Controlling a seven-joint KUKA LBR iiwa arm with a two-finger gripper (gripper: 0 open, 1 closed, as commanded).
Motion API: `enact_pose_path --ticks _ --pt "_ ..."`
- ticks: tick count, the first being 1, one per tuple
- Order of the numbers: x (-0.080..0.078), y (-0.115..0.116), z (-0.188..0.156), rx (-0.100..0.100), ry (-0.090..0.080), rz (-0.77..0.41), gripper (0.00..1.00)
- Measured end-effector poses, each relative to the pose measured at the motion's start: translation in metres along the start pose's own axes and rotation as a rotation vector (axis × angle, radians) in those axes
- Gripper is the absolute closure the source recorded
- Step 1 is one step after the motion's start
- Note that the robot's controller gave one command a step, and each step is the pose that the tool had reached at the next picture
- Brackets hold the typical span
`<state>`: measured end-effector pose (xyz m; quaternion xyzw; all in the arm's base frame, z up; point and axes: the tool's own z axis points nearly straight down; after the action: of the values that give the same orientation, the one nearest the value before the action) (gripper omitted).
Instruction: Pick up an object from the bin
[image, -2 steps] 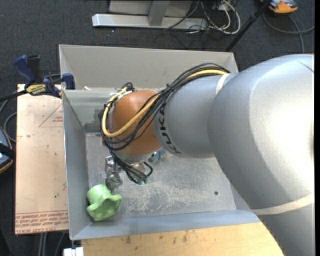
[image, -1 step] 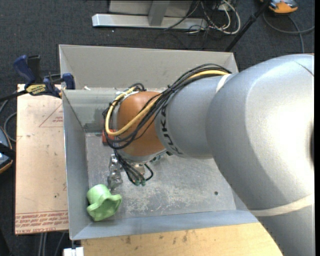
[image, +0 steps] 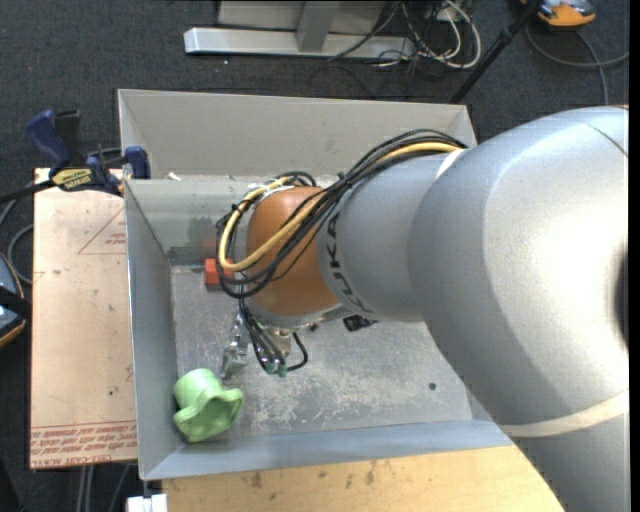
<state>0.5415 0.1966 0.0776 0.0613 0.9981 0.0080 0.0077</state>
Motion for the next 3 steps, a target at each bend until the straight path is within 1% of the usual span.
enact_pose_path --ticks 1,2,3 --pt "-0.004 -0.014 0.0 0.001 0.003 0.181 1.0" --pt "-0.004 -0.015 0.0 0.001 0.003 0.18 0.0" --pt "0.038 -0.175 -0.074 0.021 0.014 0.049 0.0"
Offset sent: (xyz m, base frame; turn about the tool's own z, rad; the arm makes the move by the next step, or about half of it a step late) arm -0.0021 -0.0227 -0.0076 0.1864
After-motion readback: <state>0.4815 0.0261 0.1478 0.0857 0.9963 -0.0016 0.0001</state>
